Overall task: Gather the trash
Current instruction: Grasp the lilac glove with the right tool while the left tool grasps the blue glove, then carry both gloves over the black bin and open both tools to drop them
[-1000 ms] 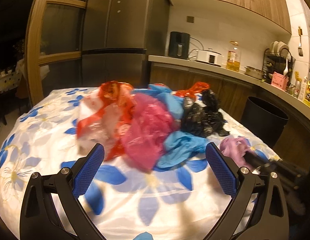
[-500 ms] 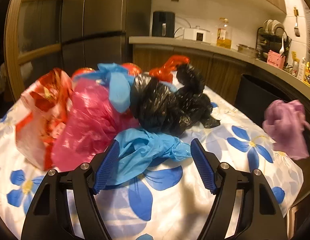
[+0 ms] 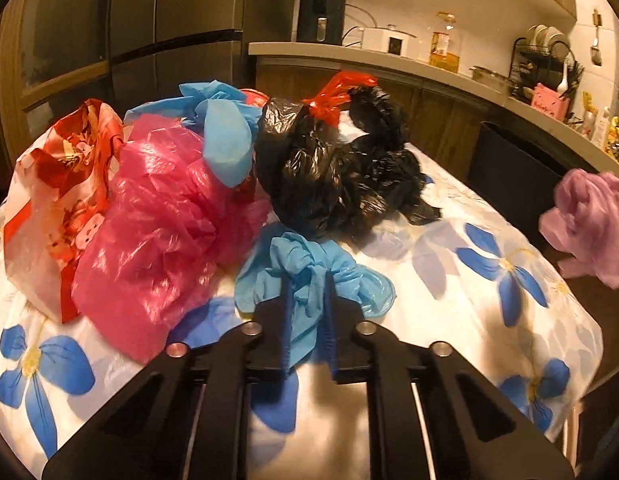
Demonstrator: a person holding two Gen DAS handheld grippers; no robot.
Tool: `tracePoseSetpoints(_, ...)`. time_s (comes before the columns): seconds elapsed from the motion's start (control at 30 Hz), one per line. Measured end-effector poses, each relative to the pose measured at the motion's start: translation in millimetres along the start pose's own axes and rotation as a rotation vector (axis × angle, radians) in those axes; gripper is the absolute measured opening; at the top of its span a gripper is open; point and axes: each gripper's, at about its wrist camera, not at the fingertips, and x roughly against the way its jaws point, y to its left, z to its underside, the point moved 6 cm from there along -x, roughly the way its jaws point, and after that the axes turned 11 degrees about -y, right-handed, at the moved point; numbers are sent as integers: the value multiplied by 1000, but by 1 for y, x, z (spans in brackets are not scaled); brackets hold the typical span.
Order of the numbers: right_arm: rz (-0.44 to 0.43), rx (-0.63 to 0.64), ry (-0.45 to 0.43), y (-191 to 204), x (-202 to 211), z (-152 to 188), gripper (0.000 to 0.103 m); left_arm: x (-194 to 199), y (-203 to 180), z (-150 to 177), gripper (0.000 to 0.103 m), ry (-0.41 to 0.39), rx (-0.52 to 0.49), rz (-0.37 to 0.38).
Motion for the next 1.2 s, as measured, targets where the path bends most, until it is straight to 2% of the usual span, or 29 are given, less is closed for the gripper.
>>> tracePoseSetpoints(0.3, 4, 11, -25, 0, 11, -7, 2, 56, -1, -2, 8, -62, 24, 69)
tracePoseSetpoints(0.53, 8, 8, -47, -3, 16, -18, 2, 83, -12, -40, 8, -171, 1, 71)
tracePoseSetpoints(0.73, 65, 31, -106, -20, 23, -40, 2, 78, -31, -69, 8, -221, -21, 101)
tracePoseSetpoints(0.93, 152, 52, -195, -50, 27, -76, 2, 64, -49, -95, 7, -234, -36, 125)
tracePoseSetpoints(1.2, 279, 36, -283, -104, 18, -118, 2, 51, -109, -144, 7, -304, -94, 209)
